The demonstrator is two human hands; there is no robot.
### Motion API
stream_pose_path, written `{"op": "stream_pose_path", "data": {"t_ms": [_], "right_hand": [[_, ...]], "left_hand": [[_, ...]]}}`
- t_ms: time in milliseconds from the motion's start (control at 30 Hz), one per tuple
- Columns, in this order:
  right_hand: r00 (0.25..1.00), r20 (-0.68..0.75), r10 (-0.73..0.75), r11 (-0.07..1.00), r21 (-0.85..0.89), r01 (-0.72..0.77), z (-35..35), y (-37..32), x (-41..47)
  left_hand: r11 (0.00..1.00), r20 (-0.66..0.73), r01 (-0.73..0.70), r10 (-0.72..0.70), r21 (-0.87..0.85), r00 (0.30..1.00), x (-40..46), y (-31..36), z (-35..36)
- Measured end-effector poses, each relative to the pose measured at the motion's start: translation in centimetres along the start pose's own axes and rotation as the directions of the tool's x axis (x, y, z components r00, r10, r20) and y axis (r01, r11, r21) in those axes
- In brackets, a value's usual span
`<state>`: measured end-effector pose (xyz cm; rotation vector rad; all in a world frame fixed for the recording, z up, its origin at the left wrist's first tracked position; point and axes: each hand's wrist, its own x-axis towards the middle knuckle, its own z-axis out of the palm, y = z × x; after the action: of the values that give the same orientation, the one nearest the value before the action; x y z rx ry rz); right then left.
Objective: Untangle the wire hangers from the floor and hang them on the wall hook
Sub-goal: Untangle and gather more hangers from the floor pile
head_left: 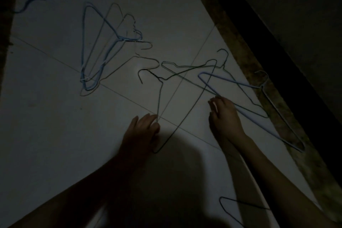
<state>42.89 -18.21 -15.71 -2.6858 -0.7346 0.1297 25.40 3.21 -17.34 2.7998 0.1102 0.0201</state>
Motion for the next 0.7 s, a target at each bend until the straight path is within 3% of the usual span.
{"op": "stream_pose_path", "data": {"t_ms": [167, 300, 500, 700], "right_hand": [[0.998, -0.009, 0.062, 0.998, 0.016, -0.062, 0.3, 1.5, 1.0], [0.997, -0.005, 0.077, 0.995, -0.068, -0.077, 0.2, 0.8, 0.8], [0.994, 0.085, -0.065, 0.997, -0.031, 0.067, 1.7, -2.0, -1.7], [0.964, 0.201, -0.177, 0.983, 0.088, 0.162, 2.5, -6.5, -3.9]], "left_hand": [[0.998, -0.045, 0.063, -0.063, 0.008, 0.997, -0.6, -1.2, -0.6], [0.989, -0.033, 0.147, -0.148, -0.022, 0.988, -1.4, -0.7, -1.1], [0.978, -0.044, 0.21, -0.209, 0.016, 0.977, -2.6, -2.3, -2.1], [0.929, -0.126, 0.339, -0.358, -0.15, 0.925, -2.2, -3.1, -1.9]]}}
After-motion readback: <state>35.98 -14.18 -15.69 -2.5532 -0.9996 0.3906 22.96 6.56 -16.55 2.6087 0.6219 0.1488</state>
